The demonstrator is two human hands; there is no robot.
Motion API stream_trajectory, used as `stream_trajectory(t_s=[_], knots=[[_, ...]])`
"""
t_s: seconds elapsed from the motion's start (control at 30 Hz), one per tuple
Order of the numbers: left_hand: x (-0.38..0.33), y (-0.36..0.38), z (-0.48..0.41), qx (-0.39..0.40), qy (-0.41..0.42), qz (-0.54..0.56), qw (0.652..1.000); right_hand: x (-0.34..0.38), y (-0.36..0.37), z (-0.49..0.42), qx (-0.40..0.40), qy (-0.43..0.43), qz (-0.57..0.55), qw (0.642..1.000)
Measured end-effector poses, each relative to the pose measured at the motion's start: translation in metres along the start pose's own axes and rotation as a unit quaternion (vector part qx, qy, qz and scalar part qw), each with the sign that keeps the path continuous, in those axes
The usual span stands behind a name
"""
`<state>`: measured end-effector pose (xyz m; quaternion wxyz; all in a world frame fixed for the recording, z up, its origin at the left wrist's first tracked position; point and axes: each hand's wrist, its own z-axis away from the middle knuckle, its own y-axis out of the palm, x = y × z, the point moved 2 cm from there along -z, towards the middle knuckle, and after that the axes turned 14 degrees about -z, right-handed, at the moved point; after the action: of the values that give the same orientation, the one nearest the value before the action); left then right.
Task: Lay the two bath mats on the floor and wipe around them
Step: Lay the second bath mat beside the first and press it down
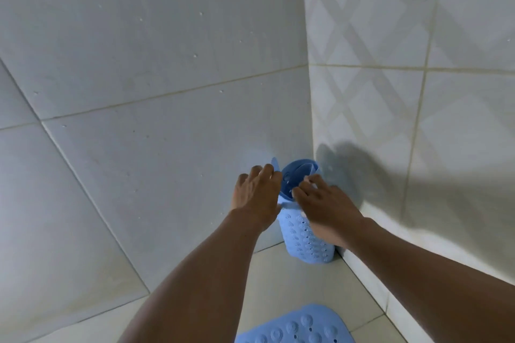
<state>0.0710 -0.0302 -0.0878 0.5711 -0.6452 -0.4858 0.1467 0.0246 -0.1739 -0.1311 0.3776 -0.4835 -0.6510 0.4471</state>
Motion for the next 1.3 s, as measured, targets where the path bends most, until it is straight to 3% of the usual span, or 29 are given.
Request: stream_trajectory(t_s=[0.1, 0.2, 0.33, 0.47, 0.67, 0.93, 1.13, 1.3], knots=[[0.018, -0.007, 0.045, 0.025, 0.024, 0.002, 0.999, 0.033, 0.001, 0.025, -0.026, -0.102, 0.017, 0.994], [0.045, -0.020, 0.085, 0.040, 0.012, 0.046, 0.998, 0.064, -0.023, 0.034, -0.065, -0.126, -0.042, 0.989], [0.094, -0.037, 0.117, 0.149, -0.075, 0.110, 0.980, 0.106, -0.060, 0.026, -0.058, -0.148, -0.091, 0.983], [0.140, -0.039, 0.163, 0.274, -0.123, 0.117, 0.947, 0.159, -0.044, 0.017, -0.020, -0.137, -0.165, 0.977], [0.198, 0.003, 0.270, 0.338, -0.255, 0.123, 0.897, 0.268, 0.015, -0.017, 0.028, -0.175, -0.234, 0.956], [0.209, 0.058, 0.378, 0.330, -0.360, 0.119, 0.864, 0.364, 0.055, -0.034, 0.080, -0.231, -0.189, 0.951], [0.190, 0.070, 0.379, 0.269, -0.343, 0.109, 0.893, 0.361, 0.062, -0.020, 0.057, -0.168, -0.137, 0.975], [0.177, 0.041, 0.389, 0.236, -0.292, 0.136, 0.917, 0.355, 0.027, 0.022, 0.048, -0.124, -0.111, 0.985]])
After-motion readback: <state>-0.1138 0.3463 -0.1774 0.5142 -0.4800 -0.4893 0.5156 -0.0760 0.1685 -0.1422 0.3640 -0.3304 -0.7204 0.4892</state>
